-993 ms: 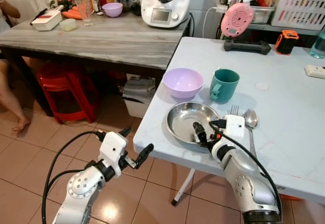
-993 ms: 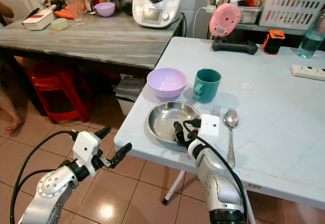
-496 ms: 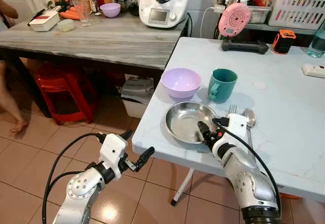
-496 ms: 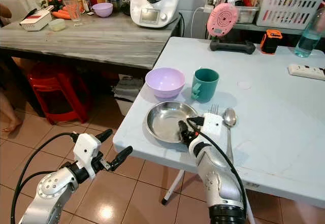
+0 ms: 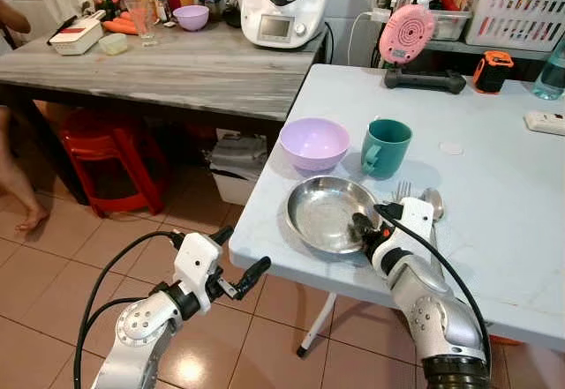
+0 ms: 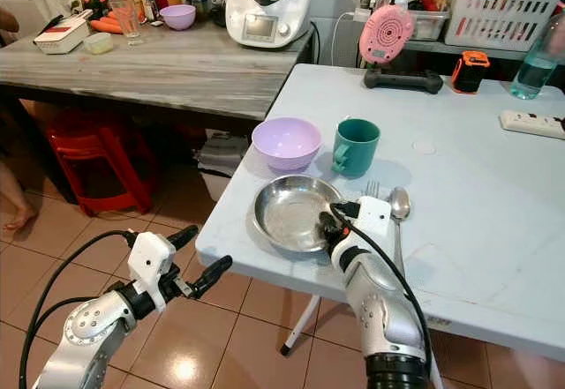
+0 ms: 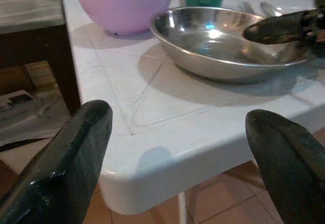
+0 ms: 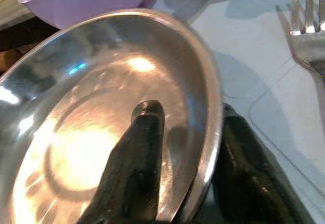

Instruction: Setting the table

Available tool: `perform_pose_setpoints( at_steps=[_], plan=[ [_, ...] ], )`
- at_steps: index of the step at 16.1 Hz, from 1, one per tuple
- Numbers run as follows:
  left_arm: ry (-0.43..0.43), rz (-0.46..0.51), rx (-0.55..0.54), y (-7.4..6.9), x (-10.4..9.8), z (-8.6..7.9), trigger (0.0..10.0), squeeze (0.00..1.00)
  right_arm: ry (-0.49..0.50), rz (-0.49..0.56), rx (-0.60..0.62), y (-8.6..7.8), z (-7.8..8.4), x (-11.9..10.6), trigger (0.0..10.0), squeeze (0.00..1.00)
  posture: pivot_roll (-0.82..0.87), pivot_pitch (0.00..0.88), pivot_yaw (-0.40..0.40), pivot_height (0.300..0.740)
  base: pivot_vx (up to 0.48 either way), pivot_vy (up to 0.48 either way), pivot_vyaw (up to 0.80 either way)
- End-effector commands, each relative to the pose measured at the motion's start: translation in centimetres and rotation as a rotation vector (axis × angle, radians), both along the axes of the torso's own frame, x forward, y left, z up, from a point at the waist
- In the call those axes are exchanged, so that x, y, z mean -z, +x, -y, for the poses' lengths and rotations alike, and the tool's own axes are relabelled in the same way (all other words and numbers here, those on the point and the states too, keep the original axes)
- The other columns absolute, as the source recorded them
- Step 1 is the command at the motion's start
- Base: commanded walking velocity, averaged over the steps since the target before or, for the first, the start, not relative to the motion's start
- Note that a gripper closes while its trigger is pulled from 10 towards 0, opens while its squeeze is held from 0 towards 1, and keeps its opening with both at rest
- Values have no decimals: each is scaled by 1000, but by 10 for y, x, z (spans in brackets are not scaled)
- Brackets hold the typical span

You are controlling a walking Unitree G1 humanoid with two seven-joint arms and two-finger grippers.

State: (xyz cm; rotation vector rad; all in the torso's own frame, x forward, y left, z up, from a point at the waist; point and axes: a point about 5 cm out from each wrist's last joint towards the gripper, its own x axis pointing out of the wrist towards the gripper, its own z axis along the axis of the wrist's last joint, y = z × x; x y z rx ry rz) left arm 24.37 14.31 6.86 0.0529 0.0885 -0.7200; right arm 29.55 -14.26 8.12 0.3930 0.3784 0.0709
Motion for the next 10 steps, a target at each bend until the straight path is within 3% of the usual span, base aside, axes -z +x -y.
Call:
perform_pose_setpoints(
  at_steps=[1,10],
  plan=[
    [4,-6,24,0,-2,0,10000,0,15,-87,-30,-5,-8,15,0,0,42,0,43,740,0,0,0],
    [-13,-1,52,3,-11,4,10000,0,40,-109,12,-4,-7,16,0,0,44,0,38,740,0,0,0]
  ],
)
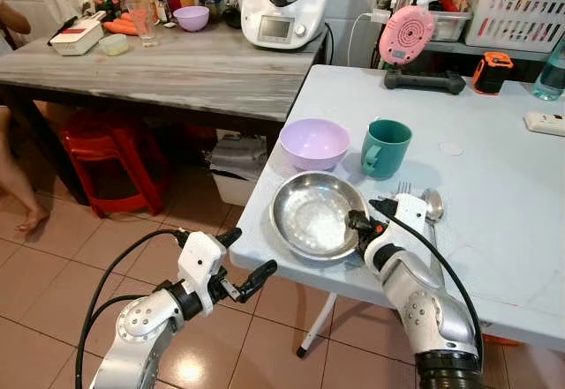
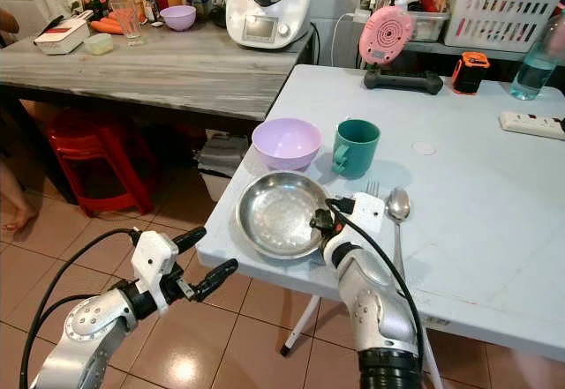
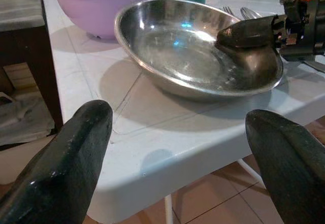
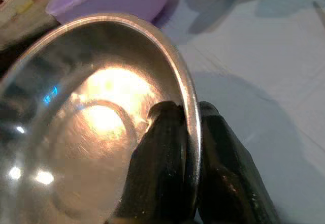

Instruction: Setting the table

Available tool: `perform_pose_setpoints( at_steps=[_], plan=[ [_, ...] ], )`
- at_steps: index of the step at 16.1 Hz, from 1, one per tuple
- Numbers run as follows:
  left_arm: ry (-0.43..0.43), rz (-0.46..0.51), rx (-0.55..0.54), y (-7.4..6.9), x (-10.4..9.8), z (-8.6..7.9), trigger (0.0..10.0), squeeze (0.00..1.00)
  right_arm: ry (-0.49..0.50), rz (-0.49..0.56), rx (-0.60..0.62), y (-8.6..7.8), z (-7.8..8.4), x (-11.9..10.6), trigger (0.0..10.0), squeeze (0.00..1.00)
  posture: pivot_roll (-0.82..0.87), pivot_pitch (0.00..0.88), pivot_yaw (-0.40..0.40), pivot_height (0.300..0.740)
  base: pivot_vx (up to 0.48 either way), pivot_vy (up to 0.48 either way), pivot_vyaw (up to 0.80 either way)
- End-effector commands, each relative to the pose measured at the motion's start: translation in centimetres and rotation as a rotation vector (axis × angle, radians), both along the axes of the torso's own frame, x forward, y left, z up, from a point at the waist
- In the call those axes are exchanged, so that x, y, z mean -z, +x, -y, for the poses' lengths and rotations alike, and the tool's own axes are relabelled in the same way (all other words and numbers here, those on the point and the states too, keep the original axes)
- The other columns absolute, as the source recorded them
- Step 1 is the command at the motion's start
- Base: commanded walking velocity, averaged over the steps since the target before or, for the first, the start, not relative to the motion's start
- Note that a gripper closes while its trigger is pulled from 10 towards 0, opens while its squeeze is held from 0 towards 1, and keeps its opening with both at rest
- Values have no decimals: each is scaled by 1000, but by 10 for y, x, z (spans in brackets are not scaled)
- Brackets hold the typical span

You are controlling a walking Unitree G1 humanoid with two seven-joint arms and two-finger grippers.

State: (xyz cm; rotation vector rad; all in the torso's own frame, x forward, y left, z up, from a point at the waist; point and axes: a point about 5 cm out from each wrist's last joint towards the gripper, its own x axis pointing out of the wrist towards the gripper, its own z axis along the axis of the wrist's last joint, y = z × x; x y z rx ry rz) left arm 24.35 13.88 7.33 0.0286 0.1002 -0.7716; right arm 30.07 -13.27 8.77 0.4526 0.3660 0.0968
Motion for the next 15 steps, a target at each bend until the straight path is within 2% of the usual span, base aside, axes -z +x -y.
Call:
perform_pose_setpoints(
  at_steps=[1,4,6,7,8,9,11,15],
  plan=[
    [7,17,-14,4,-6,-1,10000,0,-19,-123,23,-9,3,23,0,0,44,0,38,740,0,0,0],
    [9,10,-140,15,-7,-9,10000,0,-3,-109,47,-9,3,19,0,0,45,0,36,740,0,0,0],
    [-54,-21,-272,27,-9,-21,10000,0,11,-43,83,-9,5,8,0,0,42,0,34,740,0,0,0],
    [-70,-28,-292,28,-9,-22,10000,0,6,-26,90,-9,6,5,0,0,42,0,34,740,0,0,0],
    [-82,-28,-313,30,-10,-23,10000,0,-31,22,45,-10,2,0,0,0,36,0,35,740,0,0,0],
    [-90,-25,-324,32,-11,-22,10000,0,-50,40,27,-11,-2,-1,10000,0,30,0,35,740,0,0,0],
    [-94,-29,-329,35,-11,-20,10000,0,-72,37,17,-14,-5,0,10000,0,28,0,35,740,0,0,0],
    [-106,-36,-340,37,-10,-19,10000,0,-85,50,-1,-16,-7,-1,10000,0,23,0,36,740,0,0,-672]
  ],
)
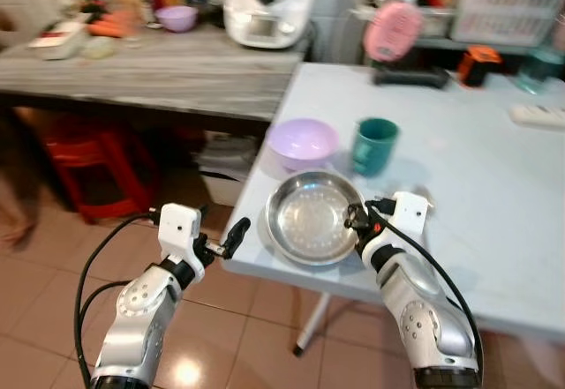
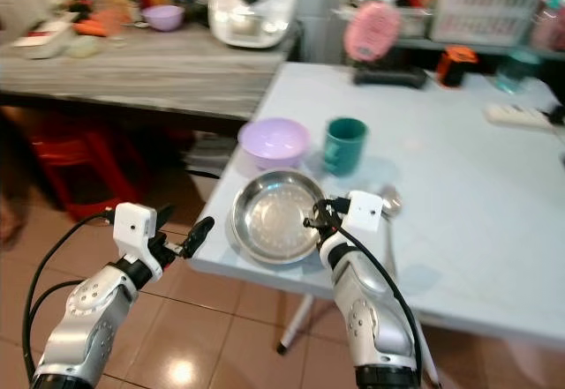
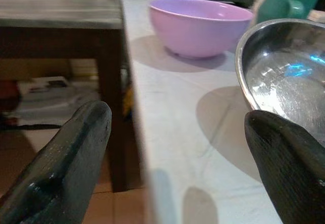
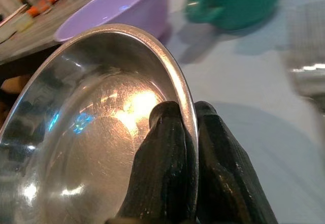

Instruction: Setting the table

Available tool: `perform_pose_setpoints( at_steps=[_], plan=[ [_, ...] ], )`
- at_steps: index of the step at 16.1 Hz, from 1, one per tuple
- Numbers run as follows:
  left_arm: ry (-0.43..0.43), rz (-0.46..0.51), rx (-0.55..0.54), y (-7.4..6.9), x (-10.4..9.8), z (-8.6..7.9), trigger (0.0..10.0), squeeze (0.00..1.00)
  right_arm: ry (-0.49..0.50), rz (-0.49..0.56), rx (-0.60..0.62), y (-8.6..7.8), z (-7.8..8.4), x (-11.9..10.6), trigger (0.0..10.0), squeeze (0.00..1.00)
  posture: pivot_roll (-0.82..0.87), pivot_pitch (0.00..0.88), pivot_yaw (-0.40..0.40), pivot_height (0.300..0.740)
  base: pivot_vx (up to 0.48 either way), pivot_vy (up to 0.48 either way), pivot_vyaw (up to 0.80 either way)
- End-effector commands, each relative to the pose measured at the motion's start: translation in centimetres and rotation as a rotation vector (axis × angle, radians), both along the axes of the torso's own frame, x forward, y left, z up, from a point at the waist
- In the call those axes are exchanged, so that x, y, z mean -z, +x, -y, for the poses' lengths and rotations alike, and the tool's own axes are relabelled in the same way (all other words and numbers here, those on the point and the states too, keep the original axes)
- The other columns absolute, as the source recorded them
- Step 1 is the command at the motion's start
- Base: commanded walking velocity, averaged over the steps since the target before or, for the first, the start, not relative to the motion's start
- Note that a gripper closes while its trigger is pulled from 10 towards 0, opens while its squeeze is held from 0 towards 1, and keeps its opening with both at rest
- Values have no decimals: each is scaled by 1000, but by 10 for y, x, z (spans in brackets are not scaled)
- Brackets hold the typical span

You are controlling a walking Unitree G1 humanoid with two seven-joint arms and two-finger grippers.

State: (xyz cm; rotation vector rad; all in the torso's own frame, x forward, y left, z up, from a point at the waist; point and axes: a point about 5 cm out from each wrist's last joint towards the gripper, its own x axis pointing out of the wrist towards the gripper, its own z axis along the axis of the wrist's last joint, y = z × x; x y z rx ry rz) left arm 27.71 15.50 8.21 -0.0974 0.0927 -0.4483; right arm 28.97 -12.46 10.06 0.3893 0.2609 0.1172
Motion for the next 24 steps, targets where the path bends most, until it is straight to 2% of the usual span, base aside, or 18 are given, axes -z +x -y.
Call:
perform_pose_setpoints(
  at_steps=[1,9,24],
  plan=[
    [-3,-4,-12,3,-1,-3,10000,0,-29,-60,10,-5,2,12,10000,0,23,0,36,740,0,0,-781],
    [-9,-12,-18,5,1,-2,10000,0,-44,-49,28,-6,4,11,10000,0,20,0,37,740,0,302,-616],
    [-1,-7,-57,11,2,-6,10000,0,-62,-23,26,-4,3,9,10000,0,21,0,31,740,0,362,0]
  ],
)
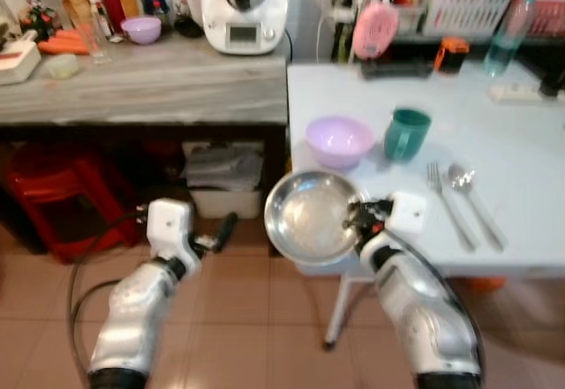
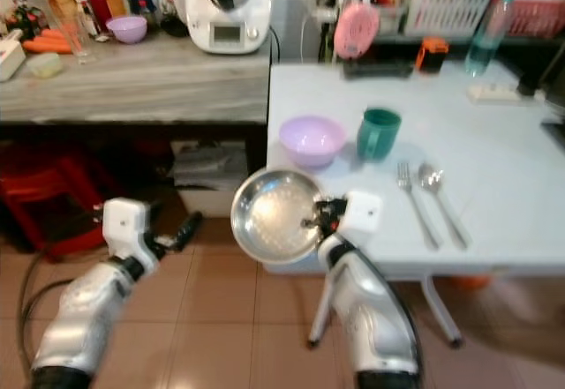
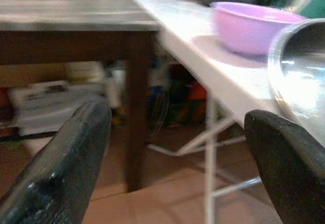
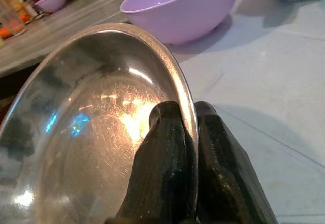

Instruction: Setting the table

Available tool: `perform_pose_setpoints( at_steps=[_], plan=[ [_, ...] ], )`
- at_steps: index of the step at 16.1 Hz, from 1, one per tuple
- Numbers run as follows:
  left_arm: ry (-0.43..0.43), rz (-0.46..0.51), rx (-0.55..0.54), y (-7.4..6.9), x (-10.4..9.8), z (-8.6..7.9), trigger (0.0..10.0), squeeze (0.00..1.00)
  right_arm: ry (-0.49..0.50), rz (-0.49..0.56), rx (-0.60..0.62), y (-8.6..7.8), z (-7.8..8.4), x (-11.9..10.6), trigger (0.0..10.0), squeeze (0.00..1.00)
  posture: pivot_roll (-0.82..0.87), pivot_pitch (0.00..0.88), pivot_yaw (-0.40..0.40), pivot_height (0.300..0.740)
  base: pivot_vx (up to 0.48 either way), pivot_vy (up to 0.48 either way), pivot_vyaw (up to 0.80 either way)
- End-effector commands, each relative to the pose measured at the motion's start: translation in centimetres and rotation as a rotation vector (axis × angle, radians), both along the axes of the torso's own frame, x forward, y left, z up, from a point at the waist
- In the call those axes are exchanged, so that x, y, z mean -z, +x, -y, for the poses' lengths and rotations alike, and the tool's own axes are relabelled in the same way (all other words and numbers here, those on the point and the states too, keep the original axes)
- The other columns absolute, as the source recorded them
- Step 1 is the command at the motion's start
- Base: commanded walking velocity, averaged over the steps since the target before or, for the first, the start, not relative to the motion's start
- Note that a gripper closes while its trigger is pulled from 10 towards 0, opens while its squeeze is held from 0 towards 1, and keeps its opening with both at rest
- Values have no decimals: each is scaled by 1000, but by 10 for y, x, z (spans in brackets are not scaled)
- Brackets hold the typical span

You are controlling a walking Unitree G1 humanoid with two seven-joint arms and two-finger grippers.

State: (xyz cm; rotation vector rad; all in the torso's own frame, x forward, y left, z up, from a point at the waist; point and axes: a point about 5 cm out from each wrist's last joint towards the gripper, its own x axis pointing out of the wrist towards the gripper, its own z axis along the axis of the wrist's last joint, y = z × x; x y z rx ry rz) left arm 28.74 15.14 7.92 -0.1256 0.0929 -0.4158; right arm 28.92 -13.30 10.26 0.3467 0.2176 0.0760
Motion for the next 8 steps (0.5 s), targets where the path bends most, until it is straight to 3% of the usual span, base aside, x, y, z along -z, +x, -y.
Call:
perform_pose_setpoints(
  at_steps=[1,8],
  plan=[
    [24,3,-33,1,-1,-10,10000,0,-15,-60,-16,-3,-5,12,10000,0,22,0,31,740,0,382,0],
    [21,-1,-29,-4,4,-7,10000,0,-22,-49,-6,-3,-4,10,10000,0,22,0,30,740,0,401,0]
  ],
)
